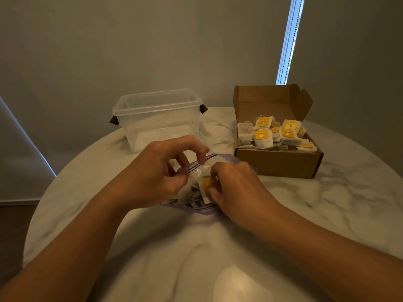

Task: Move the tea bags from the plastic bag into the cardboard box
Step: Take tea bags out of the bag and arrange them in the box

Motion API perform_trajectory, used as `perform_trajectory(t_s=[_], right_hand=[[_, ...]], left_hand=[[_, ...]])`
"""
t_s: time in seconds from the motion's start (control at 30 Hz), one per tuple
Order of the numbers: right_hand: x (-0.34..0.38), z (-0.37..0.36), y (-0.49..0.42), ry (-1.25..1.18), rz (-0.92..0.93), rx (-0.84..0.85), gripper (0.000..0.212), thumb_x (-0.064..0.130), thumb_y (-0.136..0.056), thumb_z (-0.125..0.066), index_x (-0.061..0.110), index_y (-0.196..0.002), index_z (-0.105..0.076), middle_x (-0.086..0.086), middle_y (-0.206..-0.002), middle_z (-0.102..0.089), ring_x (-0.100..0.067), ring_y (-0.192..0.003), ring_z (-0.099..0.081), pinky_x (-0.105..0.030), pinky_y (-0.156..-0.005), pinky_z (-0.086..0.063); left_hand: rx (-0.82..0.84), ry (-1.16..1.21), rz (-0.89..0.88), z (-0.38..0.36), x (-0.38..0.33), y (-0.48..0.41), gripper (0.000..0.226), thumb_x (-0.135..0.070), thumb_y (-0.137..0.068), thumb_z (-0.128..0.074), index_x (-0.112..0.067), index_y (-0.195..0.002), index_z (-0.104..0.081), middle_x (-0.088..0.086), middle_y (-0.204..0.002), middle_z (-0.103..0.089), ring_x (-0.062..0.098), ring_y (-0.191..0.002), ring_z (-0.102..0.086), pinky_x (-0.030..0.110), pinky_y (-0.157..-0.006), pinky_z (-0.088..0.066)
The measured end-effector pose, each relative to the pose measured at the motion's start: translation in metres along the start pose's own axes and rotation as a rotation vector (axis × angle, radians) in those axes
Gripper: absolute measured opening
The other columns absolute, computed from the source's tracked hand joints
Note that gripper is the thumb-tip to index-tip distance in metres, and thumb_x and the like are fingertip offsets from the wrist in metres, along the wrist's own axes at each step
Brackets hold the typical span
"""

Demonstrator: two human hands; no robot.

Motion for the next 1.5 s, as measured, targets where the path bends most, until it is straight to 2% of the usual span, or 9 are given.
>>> perform_trajectory(t_s=[0.1, 0.17, 0.43, 0.63, 0.8, 0.93, 1.07, 1.27, 1.5], right_hand=[[0.0, -0.001, 0.001, -0.009, -0.021, 0.032, 0.032, 0.03, -0.096, -0.058, 0.018, -0.126, -0.055, -0.005, -0.118, -0.06, -0.02, -0.105, -0.057, -0.033, -0.089, -0.051], [-0.002, -0.002, 0.005, -0.044, -0.005, 0.002, 0.03, 0.028, -0.095, -0.06, 0.023, -0.124, -0.056, -0.001, -0.113, -0.061, -0.016, -0.098, -0.057, -0.028, -0.085, -0.051], [-0.002, 0.009, 0.022, -0.177, 0.136, -0.164, 0.024, 0.023, -0.091, -0.066, 0.029, -0.114, -0.067, 0.011, -0.1, -0.06, -0.003, -0.087, -0.052, -0.007, -0.065, -0.038], [-0.002, 0.028, 0.028, -0.246, 0.259, -0.297, 0.019, 0.016, -0.087, -0.068, 0.03, -0.099, -0.072, 0.016, -0.085, -0.054, -0.002, -0.078, -0.052, -0.011, -0.063, -0.04], [-0.013, 0.043, 0.024, -0.597, 0.265, -0.141, 0.025, 0.005, -0.087, -0.067, 0.027, -0.091, -0.078, 0.002, -0.081, -0.07, -0.016, -0.073, -0.068, -0.034, -0.069, -0.059], [-0.027, 0.062, 0.02, -0.749, 0.285, -0.042, 0.022, -0.002, -0.087, -0.067, 0.015, -0.097, -0.077, 0.001, -0.077, -0.074, -0.009, -0.069, -0.069, -0.023, -0.067, -0.055], [-0.053, 0.089, 0.013, -0.762, 0.267, -0.127, 0.023, 0.004, -0.081, -0.072, 0.018, -0.098, -0.076, -0.002, -0.089, -0.074, -0.016, -0.085, -0.072, -0.028, -0.075, -0.057], [-0.1, 0.134, -0.013, -0.579, 0.088, -0.461, 0.02, 0.006, -0.074, -0.081, 0.018, -0.086, -0.071, 0.0, -0.074, -0.072, -0.011, -0.069, -0.07, -0.026, -0.065, -0.055], [-0.091, 0.128, -0.047, -0.384, 0.12, -0.41, 0.016, 0.007, -0.083, -0.073, 0.022, -0.085, -0.076, 0.005, -0.083, -0.072, -0.012, -0.08, -0.07, -0.03, -0.073, -0.06]], left_hand=[[0.031, -0.002, -0.002, -0.001, 0.002, 0.001, 0.049, 0.011, -0.083, -0.062, -0.037, -0.092, -0.07, -0.021, -0.122, -0.062, 0.009, -0.1, -0.062, 0.025, -0.061, -0.055], [0.029, -0.008, -0.013, -0.002, 0.003, 0.001, 0.052, 0.013, -0.082, -0.061, -0.033, -0.103, -0.075, -0.018, -0.121, -0.064, 0.007, -0.108, -0.061, 0.02, -0.062, -0.053], [-0.04, -0.003, 0.002, 0.001, 0.013, 0.001, 0.053, -0.001, -0.082, -0.062, -0.037, -0.121, -0.066, -0.022, -0.115, -0.066, 0.014, -0.092, -0.064, 0.029, -0.059, -0.057], [-0.08, 0.035, 0.043, 0.003, 0.017, 0.001, 0.047, -0.013, -0.079, -0.059, -0.032, -0.121, -0.067, -0.02, -0.11, -0.067, 0.015, -0.085, -0.063, 0.032, -0.06, -0.056], [-0.089, 0.033, 0.062, 0.003, 0.02, 0.001, 0.048, -0.014, -0.078, -0.06, -0.032, -0.123, -0.066, -0.015, -0.104, -0.066, 0.02, -0.083, -0.06, 0.037, -0.061, -0.055], [-0.089, 0.039, 0.05, 0.003, 0.018, 0.001, 0.048, -0.013, -0.078, -0.058, -0.03, -0.123, -0.067, -0.015, -0.104, -0.066, 0.021, -0.08, -0.06, 0.037, -0.059, -0.055], [-0.093, 0.033, 0.044, 0.004, 0.018, 0.001, 0.049, -0.012, -0.078, -0.059, -0.032, -0.122, -0.066, -0.018, -0.104, -0.065, 0.02, -0.081, -0.06, 0.038, -0.059, -0.055], [-0.11, 0.027, 0.017, 0.002, 0.015, 0.0, 0.047, -0.014, -0.078, -0.059, -0.032, -0.121, -0.066, -0.02, -0.104, -0.065, 0.02, -0.083, -0.061, 0.034, -0.059, -0.056], [-0.134, 0.018, 0.015, 0.004, 0.015, 0.0, 0.047, -0.016, -0.078, -0.06, -0.032, -0.121, -0.066, -0.02, -0.105, -0.065, 0.018, -0.085, -0.062, 0.027, -0.06, -0.057]])
Point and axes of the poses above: each hand's wrist, its own y-axis away from the middle knuckle, its own z-axis out of the back of the hand, x = y × z, the point moved 5 cm from there along -y, towards the middle knuckle
